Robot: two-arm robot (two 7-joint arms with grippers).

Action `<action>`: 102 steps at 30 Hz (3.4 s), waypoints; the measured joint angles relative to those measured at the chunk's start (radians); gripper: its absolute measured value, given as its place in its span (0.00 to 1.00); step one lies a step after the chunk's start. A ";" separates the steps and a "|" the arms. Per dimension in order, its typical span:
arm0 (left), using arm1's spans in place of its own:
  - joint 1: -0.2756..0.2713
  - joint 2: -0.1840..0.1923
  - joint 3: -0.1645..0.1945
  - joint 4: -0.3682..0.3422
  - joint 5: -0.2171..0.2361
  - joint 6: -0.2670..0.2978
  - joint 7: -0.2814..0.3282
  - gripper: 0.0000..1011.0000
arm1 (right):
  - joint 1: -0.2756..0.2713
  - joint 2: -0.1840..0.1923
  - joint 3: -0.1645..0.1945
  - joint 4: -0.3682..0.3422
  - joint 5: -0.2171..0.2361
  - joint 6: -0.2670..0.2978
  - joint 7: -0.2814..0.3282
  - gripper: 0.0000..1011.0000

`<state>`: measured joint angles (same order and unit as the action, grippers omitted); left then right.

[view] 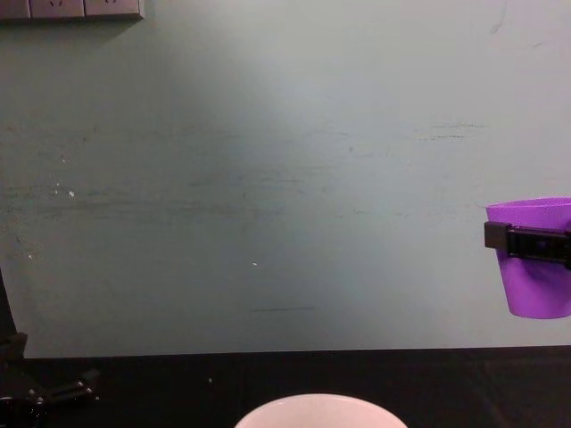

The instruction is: Pick up the cup and pour the mung beans from the cup into the bowl.

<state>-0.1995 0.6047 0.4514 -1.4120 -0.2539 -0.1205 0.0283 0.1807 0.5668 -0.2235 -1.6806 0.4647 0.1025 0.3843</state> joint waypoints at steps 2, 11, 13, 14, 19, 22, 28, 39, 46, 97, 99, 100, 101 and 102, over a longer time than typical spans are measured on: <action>0.000 0.000 0.000 0.000 0.000 0.000 0.000 0.99 | 0.000 0.000 0.000 0.000 0.000 0.000 0.000 0.73; 0.000 0.000 0.000 0.000 0.000 0.000 0.000 0.99 | 0.000 0.000 0.000 0.000 0.000 0.000 0.000 0.73; 0.000 0.000 0.000 0.000 0.000 0.000 0.000 0.99 | 0.000 0.000 0.000 0.000 0.000 0.000 0.000 0.73; 0.000 0.000 0.000 0.000 0.000 0.000 0.000 0.99 | 0.000 0.000 0.000 0.000 0.000 0.000 0.000 0.73; 0.000 0.000 0.000 0.000 0.000 0.000 0.000 0.99 | 0.000 0.000 0.000 0.000 0.000 0.000 0.000 0.73; 0.000 0.000 0.000 0.000 0.000 0.000 0.000 0.99 | 0.000 0.000 0.000 0.000 0.000 0.000 0.000 0.73; 0.000 0.000 0.000 0.000 0.000 0.000 0.000 0.99 | 0.000 0.000 0.000 0.000 0.000 0.000 0.000 0.73; 0.000 0.000 0.000 0.000 0.000 0.000 0.000 0.99 | 0.000 0.000 0.000 0.000 0.000 0.000 0.000 0.73; 0.000 0.000 0.000 0.000 0.000 0.000 0.000 0.99 | 0.000 0.000 0.000 0.000 0.000 0.000 0.000 0.73; 0.000 0.000 0.000 0.000 0.000 0.000 0.000 0.99 | 0.000 0.000 0.000 0.000 0.000 0.000 0.000 0.73; 0.000 0.000 0.000 0.000 0.000 0.000 0.000 0.99 | 0.000 0.000 0.000 0.000 0.000 0.000 0.000 0.73; 0.000 0.000 0.000 0.000 0.000 0.000 0.000 0.99 | 0.000 0.000 0.000 0.000 0.000 0.000 0.000 0.73; 0.000 0.000 0.000 0.000 0.000 0.000 0.000 0.99 | 0.000 0.000 0.000 0.000 0.000 0.000 0.000 0.73; 0.000 0.000 0.000 0.000 0.000 0.000 0.000 0.99 | 0.000 0.000 0.000 0.000 0.000 0.000 0.000 0.73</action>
<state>-0.1995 0.6046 0.4513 -1.4120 -0.2539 -0.1205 0.0282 0.1807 0.5669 -0.2235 -1.6807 0.4647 0.1026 0.3843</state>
